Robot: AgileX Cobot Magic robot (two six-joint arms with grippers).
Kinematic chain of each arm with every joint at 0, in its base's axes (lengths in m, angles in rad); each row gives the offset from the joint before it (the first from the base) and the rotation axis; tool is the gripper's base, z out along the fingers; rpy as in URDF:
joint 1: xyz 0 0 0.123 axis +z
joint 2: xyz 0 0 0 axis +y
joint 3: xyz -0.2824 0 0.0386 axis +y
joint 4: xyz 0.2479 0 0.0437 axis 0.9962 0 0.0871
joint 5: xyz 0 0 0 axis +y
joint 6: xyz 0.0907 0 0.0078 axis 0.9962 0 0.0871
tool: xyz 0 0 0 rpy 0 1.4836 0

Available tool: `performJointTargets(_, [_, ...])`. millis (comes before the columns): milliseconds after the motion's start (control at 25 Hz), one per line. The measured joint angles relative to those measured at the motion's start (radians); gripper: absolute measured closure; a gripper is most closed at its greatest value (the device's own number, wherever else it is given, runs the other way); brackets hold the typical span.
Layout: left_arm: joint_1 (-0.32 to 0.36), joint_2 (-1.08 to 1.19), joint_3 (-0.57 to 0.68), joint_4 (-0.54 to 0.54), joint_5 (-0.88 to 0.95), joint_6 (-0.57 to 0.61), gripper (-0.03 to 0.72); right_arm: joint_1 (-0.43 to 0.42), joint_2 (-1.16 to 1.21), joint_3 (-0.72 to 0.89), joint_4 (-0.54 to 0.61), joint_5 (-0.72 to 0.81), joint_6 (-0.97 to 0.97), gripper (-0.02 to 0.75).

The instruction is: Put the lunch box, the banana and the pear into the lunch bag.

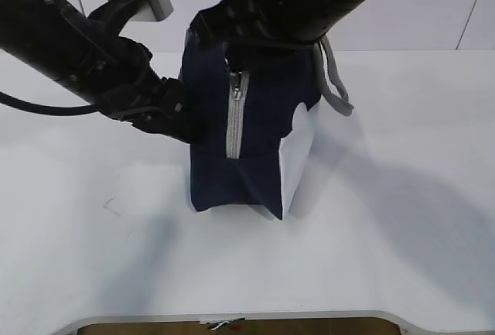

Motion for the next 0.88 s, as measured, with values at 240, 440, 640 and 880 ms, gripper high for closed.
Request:
performJointTargets(240, [0.000, 0.019, 0.000, -0.058, -0.008, 0.061, 0.425, 0.000, 0.000, 0.000, -0.033, -0.046, 0.060, 0.725])
performJointTargets(440, [0.000, 0.023, 0.000, -0.057, -0.008, 0.081, 0.634, 0.000, 0.000, 0.000, -0.061, -0.060, 0.096, 0.726])
performJointTargets(640, [-0.003, 0.023, 0.000, 0.010, -0.004, 0.083, 0.687, 0.000, 0.001, 0.000, -0.078, -0.083, 0.113, 0.725])
performJointTargets(880, [-0.003, 0.006, 0.000, 0.094, 0.011, 0.085, 0.689, 0.000, 0.005, 0.000, -0.132, -0.109, 0.117, 0.725])
